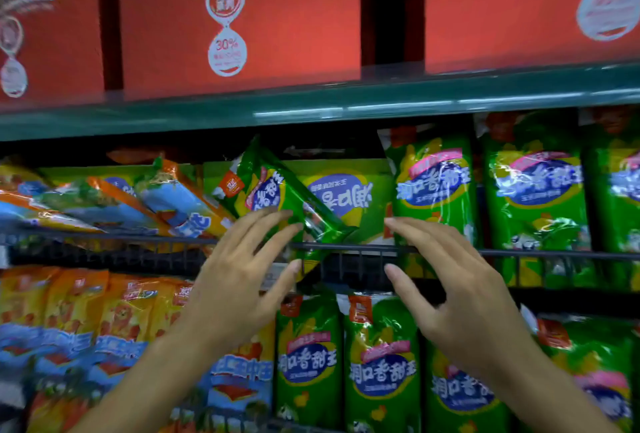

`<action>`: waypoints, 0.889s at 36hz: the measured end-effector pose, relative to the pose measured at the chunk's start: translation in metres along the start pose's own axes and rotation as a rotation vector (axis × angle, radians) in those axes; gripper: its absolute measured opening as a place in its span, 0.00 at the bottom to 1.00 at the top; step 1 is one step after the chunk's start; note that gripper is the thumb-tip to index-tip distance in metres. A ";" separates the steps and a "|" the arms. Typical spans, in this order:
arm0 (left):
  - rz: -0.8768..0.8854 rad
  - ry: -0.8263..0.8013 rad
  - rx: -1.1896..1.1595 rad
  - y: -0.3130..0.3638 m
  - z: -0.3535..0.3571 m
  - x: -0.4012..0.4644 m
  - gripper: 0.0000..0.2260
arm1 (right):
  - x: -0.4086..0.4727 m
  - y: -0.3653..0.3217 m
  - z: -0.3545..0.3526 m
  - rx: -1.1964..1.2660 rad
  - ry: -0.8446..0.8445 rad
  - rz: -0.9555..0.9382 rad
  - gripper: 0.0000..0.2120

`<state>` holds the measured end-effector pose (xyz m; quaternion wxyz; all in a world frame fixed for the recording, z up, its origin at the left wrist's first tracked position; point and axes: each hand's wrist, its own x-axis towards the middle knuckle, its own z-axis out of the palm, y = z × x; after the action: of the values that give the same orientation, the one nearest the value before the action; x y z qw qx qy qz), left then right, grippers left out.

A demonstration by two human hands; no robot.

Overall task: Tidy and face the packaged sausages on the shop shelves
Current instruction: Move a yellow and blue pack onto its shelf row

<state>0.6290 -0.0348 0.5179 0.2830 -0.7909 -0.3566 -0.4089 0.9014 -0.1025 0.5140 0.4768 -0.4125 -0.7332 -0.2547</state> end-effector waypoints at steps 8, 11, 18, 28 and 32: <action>0.168 -0.009 0.086 -0.078 -0.002 -0.020 0.24 | 0.064 -0.045 0.042 0.100 -0.105 0.216 0.26; 0.246 0.034 0.051 -0.089 0.001 -0.021 0.23 | 0.095 -0.056 0.057 0.019 -0.188 0.298 0.27; 0.298 0.030 -0.023 -0.100 0.005 -0.022 0.25 | 0.135 -0.068 0.079 -0.154 -0.473 0.512 0.39; 0.287 0.040 -0.224 -0.094 0.003 -0.022 0.22 | 0.125 -0.064 0.076 0.138 -0.257 0.578 0.12; 0.229 0.051 -0.348 -0.088 -0.003 -0.019 0.22 | 0.109 -0.059 0.064 0.204 -0.177 0.622 0.28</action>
<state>0.5502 0.0080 0.5173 0.1959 -0.8527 -0.1810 -0.4492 0.7977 -0.0452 0.5876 0.5051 -0.5872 -0.6324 0.0145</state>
